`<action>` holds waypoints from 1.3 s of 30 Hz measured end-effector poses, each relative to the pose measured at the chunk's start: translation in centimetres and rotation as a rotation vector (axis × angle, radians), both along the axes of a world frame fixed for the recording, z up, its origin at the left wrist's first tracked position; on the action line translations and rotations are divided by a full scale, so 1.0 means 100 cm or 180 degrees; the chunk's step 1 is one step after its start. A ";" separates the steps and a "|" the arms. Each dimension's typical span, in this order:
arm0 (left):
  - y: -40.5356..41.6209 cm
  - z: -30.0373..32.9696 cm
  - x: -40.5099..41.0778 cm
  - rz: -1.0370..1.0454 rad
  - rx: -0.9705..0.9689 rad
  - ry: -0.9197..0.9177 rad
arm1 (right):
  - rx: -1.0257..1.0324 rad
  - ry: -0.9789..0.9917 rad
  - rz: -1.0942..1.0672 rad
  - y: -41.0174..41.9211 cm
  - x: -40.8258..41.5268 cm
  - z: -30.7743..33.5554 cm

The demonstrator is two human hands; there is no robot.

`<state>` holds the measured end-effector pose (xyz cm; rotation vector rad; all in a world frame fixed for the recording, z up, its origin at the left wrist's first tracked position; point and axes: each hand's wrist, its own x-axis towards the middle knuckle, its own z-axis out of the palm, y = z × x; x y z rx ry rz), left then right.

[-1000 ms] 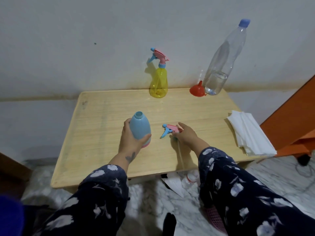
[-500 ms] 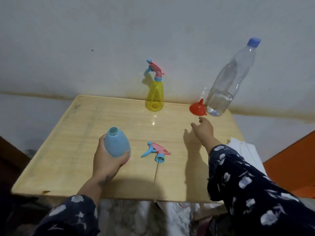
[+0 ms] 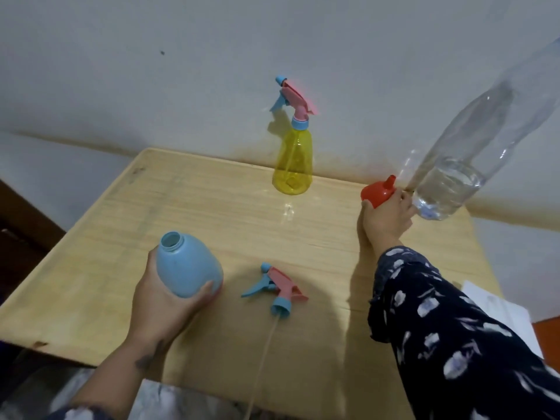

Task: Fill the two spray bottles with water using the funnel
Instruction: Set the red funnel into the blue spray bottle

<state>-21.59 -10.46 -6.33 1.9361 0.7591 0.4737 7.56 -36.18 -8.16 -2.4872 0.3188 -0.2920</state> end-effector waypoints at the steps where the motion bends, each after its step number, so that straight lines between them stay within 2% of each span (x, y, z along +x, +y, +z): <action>1: 0.000 -0.001 0.000 0.0034 0.0006 0.0011 | 0.0037 -0.0049 -0.0002 0.001 0.001 -0.001; 9: 0.003 -0.005 -0.001 0.0044 -0.0023 0.0090 | 0.0617 -0.0197 0.0149 0.007 -0.008 0.009; 14: 0.001 -0.001 -0.002 -0.0023 -0.0054 0.0065 | 0.0890 -0.0043 0.0487 0.014 -0.033 0.030; 22: 0.004 -0.001 -0.005 -0.0288 -0.0151 0.0013 | 0.1513 -0.0142 0.1075 0.062 -0.116 0.083; 25: 0.010 -0.002 -0.008 -0.0539 -0.0322 -0.0054 | 0.1535 -0.0176 0.1429 0.087 -0.150 0.097; 29: 0.020 0.008 -0.018 -0.0813 -0.0201 -0.0134 | 0.1653 -0.0139 0.1733 0.117 -0.188 0.122; 32: 0.028 0.014 -0.019 -0.0987 -0.0108 -0.0363 | 0.1435 -0.0093 0.2072 0.135 -0.209 0.138; 39: 0.042 0.017 -0.017 -0.1152 -0.0188 -0.0272 | 0.0457 -0.0129 0.2352 0.160 -0.245 0.165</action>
